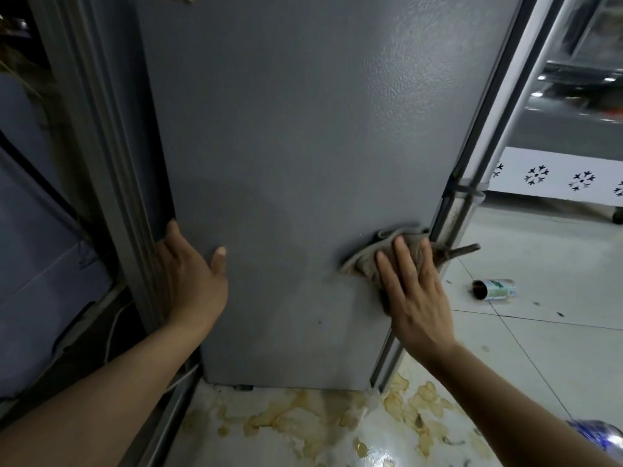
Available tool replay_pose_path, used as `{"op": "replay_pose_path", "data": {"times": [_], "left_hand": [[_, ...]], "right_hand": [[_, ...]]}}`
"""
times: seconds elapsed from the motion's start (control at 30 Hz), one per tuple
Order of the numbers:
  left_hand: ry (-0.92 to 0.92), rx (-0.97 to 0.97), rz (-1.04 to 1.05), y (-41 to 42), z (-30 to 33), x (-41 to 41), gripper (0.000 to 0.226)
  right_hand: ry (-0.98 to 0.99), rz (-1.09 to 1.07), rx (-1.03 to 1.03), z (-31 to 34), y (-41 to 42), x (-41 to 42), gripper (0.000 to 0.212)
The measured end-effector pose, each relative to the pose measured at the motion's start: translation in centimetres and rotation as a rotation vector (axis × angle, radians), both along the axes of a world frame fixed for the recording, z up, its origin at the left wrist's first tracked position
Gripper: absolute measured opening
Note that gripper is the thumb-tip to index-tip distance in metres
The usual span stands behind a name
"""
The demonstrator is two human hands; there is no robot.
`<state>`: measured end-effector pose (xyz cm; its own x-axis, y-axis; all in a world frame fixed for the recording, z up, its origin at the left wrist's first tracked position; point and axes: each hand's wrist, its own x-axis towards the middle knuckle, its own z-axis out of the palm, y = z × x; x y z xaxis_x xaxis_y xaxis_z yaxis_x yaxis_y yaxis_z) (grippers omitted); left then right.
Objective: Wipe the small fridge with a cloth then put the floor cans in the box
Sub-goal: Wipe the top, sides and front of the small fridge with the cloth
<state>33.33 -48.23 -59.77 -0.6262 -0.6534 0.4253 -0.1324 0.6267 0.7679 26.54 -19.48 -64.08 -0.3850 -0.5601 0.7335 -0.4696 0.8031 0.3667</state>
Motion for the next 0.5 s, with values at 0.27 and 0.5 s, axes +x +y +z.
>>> {"op": "replay_pose_path", "data": {"times": [0.27,0.5], "left_hand": [[0.002,0.001,0.006,-0.1,-0.2,-0.1,0.074],[0.046,-0.004,-0.007,-0.4,-1.2,-0.5,0.072]], "right_hand": [[0.131,-0.118,-0.359,6.3,-0.8,-1.2,0.067],[-0.046,-0.101,-0.16,-4.0,1.0,-0.2,0.078]]}}
